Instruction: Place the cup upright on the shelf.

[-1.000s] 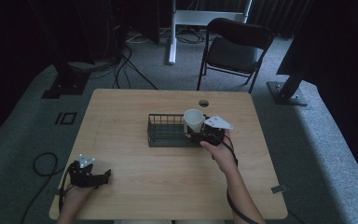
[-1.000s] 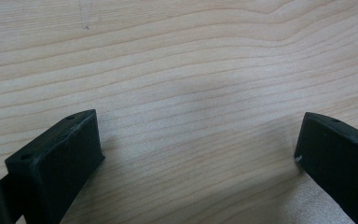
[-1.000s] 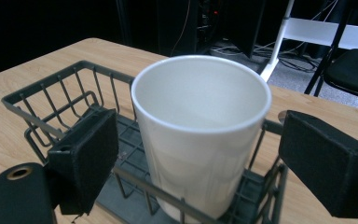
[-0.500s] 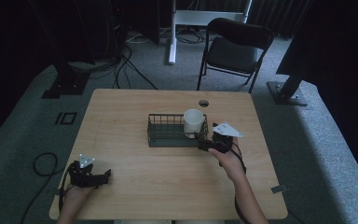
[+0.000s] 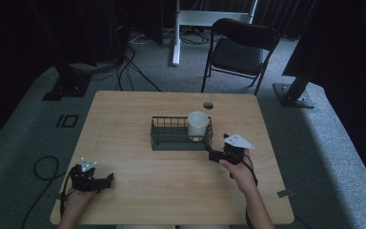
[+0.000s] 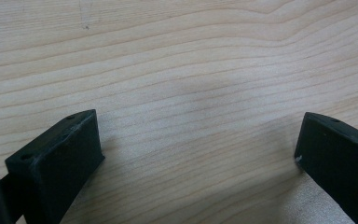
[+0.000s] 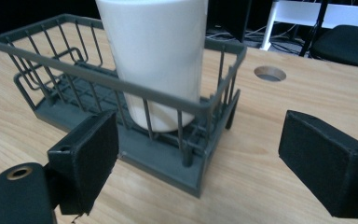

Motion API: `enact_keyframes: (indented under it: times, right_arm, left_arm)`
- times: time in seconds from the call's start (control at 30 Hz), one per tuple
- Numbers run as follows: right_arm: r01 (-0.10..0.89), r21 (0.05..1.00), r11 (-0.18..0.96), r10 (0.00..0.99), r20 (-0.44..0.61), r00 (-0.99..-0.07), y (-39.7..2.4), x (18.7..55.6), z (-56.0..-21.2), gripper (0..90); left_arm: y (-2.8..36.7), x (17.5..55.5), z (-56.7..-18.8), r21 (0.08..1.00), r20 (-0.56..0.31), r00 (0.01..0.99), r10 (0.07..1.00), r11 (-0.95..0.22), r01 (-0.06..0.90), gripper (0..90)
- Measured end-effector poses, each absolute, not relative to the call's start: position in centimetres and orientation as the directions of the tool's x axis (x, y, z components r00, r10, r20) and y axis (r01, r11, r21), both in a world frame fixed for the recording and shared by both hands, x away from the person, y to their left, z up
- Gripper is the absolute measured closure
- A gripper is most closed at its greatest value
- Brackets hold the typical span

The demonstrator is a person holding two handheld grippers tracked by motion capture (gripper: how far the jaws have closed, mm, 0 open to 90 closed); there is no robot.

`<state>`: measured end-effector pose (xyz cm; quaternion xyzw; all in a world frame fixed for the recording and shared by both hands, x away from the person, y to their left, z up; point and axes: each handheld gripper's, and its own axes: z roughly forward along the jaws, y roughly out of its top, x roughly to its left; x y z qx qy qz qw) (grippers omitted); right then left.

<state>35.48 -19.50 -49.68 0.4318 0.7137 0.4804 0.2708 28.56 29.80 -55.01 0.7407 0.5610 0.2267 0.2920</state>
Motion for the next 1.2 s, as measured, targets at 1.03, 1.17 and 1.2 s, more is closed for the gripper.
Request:
enact_keyframes:
  times: [1.03,1.17,1.2]
  right_arm:
    - [0.492,0.861,0.131,0.941,0.047,-0.334,-25.1,33.7,-53.7,12.0]
    - [0.508,0.852,0.126,0.954,0.036,-0.298,-26.1,33.3,-54.0,12.1]
    - [0.511,0.85,0.126,0.956,0.034,-0.291,-26.3,33.3,-54.0,12.1]
  left_arm:
    - [29.8,28.6,-55.0,0.686,0.009,0.269,0.963,-0.202,0.699,0.7]
    - [29.8,28.6,-55.0,0.686,0.009,0.269,0.963,-0.202,0.699,0.7]
    - [29.8,28.6,-55.0,0.686,0.009,0.269,0.963,-0.201,0.699,0.7]
